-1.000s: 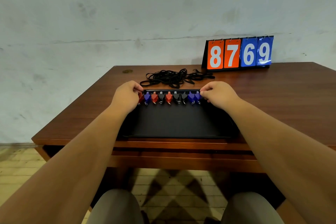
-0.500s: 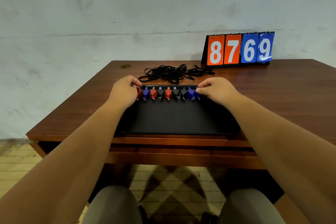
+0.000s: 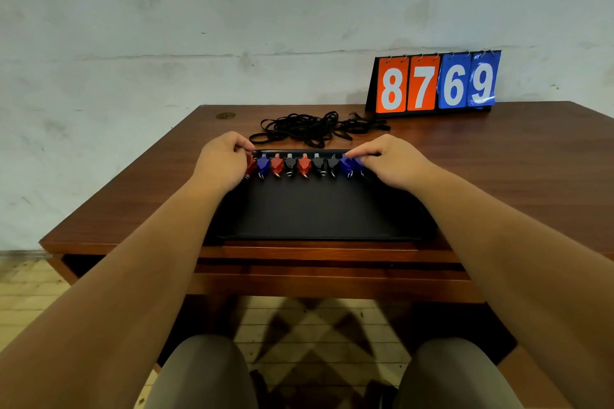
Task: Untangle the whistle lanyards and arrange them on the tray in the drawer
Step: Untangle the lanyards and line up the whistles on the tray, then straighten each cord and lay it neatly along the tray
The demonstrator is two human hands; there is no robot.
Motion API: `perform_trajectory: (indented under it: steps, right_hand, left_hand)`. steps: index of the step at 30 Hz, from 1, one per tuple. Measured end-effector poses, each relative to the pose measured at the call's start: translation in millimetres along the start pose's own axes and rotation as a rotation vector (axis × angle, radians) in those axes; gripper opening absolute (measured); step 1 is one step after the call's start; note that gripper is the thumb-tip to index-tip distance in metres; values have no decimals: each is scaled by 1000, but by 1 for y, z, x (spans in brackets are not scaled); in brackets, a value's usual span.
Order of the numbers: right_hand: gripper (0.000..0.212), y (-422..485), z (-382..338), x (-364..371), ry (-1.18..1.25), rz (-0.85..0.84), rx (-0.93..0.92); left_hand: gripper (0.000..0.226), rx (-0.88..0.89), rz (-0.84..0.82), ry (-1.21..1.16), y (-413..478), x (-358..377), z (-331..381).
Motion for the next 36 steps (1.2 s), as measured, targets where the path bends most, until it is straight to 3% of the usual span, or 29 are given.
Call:
perform_trajectory:
  steps: [20,27,36]
  right_hand:
    - [41,-8,-7,-4,26,55,45]
    - [35,-4,-5,-14,197,165,130]
    - [28,13,2,-36,284,324,129]
  left_hand:
    - [29,-11,-7,1,-1,0,2]
    - [21,-32,-62,80,6,-7,14]
    - [17,123,-119,207,24,4,58]
Point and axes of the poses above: each hand's wrist, its own y-axis towards the middle knuckle, its own x-axis out of the palm, z = x × y, the point moved 2 cm from there along y, towards the middle knuckle, and after that the axes turned 13 degrees about -x, right-handed, at the moved point
